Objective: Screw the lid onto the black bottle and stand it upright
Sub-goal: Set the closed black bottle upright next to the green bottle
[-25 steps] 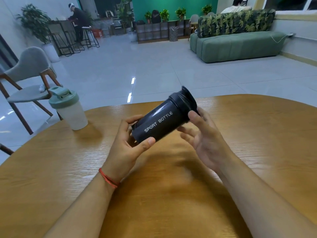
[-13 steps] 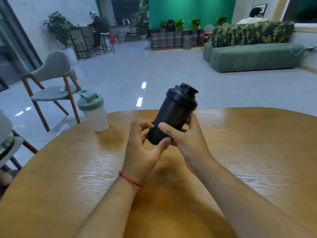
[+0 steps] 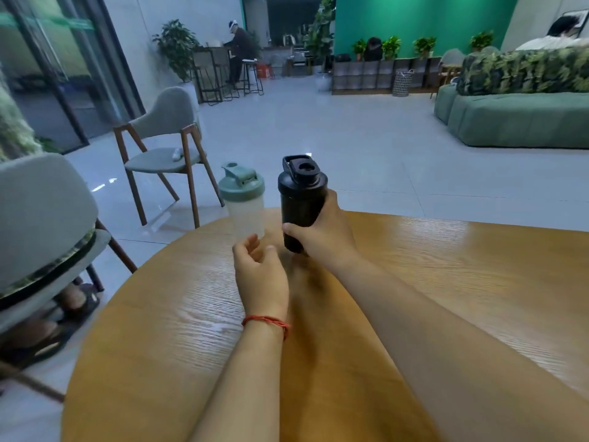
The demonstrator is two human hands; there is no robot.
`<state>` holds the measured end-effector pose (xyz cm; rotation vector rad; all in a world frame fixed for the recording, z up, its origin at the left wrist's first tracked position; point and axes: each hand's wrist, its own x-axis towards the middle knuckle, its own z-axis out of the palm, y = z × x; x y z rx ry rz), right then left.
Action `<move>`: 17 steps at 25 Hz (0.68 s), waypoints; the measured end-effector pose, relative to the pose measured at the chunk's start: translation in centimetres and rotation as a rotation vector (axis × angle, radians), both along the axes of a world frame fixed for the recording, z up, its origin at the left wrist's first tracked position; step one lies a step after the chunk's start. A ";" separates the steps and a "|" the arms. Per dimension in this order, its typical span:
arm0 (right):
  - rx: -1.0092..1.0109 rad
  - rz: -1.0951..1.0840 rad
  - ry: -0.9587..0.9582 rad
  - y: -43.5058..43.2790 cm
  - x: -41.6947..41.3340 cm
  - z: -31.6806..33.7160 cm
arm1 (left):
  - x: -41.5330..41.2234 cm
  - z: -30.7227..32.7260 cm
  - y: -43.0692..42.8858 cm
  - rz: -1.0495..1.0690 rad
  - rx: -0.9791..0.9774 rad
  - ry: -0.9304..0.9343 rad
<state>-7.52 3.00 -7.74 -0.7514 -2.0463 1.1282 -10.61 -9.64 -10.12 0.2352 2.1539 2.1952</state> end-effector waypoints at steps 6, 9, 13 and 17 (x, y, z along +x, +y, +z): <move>-0.012 -0.011 -0.012 0.8 -3.8 -1.7 | -1.3 -0.7 0.6 0.095 0.007 -0.129; 0.028 -0.054 0.015 0.4 -4.8 -2.4 | -1.5 -1.0 1.0 0.115 -0.014 -0.109; 0.021 -0.085 0.014 0.3 -5.7 -2.3 | -1.3 -0.8 1.2 0.095 0.003 -0.081; 0.024 -0.083 -0.021 0.7 -5.9 -2.4 | -1.3 -0.4 0.8 0.109 0.044 -0.146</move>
